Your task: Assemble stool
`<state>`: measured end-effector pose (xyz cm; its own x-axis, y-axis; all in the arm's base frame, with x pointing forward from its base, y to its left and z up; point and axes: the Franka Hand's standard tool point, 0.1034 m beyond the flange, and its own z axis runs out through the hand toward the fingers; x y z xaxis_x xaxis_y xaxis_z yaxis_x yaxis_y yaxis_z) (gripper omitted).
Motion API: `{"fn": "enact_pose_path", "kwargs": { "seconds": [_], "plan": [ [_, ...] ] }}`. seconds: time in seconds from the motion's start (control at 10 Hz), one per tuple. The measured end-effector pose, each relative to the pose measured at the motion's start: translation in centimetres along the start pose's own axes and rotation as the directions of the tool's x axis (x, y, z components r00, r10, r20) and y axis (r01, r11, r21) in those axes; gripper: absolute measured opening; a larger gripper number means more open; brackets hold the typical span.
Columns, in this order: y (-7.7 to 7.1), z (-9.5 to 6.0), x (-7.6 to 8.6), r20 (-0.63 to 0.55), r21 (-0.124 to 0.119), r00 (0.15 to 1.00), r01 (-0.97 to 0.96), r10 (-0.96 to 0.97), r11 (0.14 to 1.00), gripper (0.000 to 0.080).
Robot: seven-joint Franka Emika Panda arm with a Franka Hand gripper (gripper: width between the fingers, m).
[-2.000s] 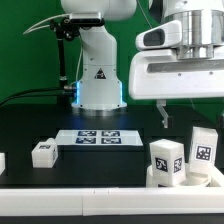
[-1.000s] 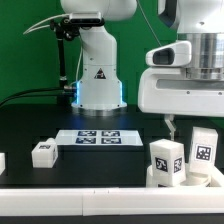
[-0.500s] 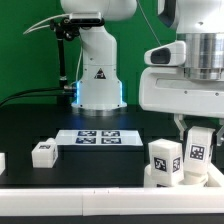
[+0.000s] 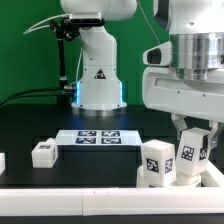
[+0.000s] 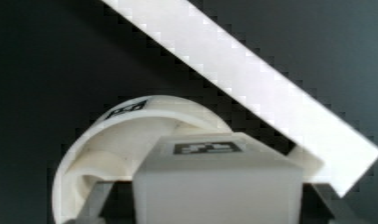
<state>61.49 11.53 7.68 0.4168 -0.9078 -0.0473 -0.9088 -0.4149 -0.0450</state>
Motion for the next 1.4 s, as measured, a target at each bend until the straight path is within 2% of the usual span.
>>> {"fn": "enact_pose_path", "kwargs": {
  "seconds": [0.2, 0.4, 0.8, 0.9, 1.1, 1.3, 1.4],
  "plan": [
    [-0.3, -0.1, 0.0, 0.028, 0.016, 0.972, -0.235, 0.234, 0.972, 0.0337],
    [-1.3, -0.1, 0.2, 0.064, 0.084, 0.863, -0.504, 0.500, 0.860, 0.0337],
    [-1.3, -0.1, 0.1, 0.089, 0.062, 0.718, -0.695, 0.690, 0.716, 0.0337],
    [-1.3, -0.1, 0.0, 0.097, 0.051, 0.640, -0.768, 0.763, 0.638, 0.0337],
    [-1.4, -0.1, 0.0, 0.115, 0.039, 0.549, -0.835, 0.828, 0.549, 0.0337],
    [-1.6, 0.0, -0.2, 0.143, 0.038, 0.499, -0.866, 0.855, 0.499, 0.0337],
    [-1.8, 0.1, -0.4, 0.161, 0.058, 0.471, -0.882, 0.867, 0.469, 0.0337]
  ]
}}
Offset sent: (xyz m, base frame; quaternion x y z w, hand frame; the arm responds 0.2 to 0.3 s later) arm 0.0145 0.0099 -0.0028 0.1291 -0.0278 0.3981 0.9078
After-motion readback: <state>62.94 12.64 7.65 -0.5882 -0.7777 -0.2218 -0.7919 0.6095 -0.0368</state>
